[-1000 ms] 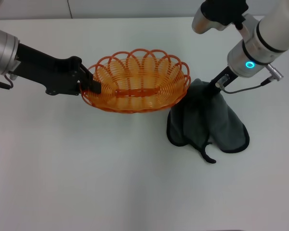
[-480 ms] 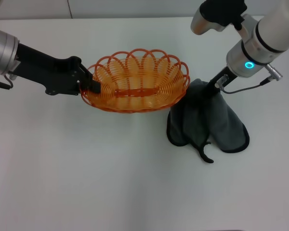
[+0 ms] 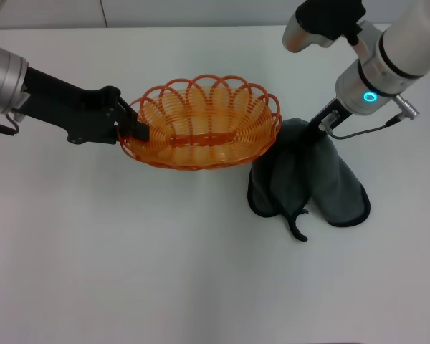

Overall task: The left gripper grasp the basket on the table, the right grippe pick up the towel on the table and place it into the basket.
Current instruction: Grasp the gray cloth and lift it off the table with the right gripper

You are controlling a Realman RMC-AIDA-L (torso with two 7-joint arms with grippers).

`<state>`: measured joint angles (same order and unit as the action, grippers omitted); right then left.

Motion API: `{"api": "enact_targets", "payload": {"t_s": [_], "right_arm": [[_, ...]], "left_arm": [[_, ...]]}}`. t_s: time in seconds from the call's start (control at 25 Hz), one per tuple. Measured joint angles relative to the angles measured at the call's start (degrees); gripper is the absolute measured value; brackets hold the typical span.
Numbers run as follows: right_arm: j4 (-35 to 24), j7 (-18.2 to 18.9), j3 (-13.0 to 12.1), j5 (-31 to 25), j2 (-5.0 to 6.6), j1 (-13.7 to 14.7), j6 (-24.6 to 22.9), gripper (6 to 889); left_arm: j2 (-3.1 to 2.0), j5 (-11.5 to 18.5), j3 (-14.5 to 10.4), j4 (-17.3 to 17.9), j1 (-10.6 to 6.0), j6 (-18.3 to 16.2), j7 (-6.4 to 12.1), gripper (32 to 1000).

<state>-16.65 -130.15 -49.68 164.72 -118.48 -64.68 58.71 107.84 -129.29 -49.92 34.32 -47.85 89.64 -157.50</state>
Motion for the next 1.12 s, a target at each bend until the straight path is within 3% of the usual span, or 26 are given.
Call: {"api": "enact_targets", "payload": {"t_s": [0.36, 1.12], "right_arm": [[-0.36, -0.52, 0.27, -0.02, 0.08, 0.12, 0.08, 48], [-0.32, -0.36, 0.0, -0.01, 0.11, -0.11, 0.39, 48]], "left_arm": [[-0.08, 0.0, 0.0, -0.04, 0.13, 0.0, 0.0, 112], [-0.09, 0.0, 0.0, -0.08, 0.18, -0.12, 0.0, 112]]}}
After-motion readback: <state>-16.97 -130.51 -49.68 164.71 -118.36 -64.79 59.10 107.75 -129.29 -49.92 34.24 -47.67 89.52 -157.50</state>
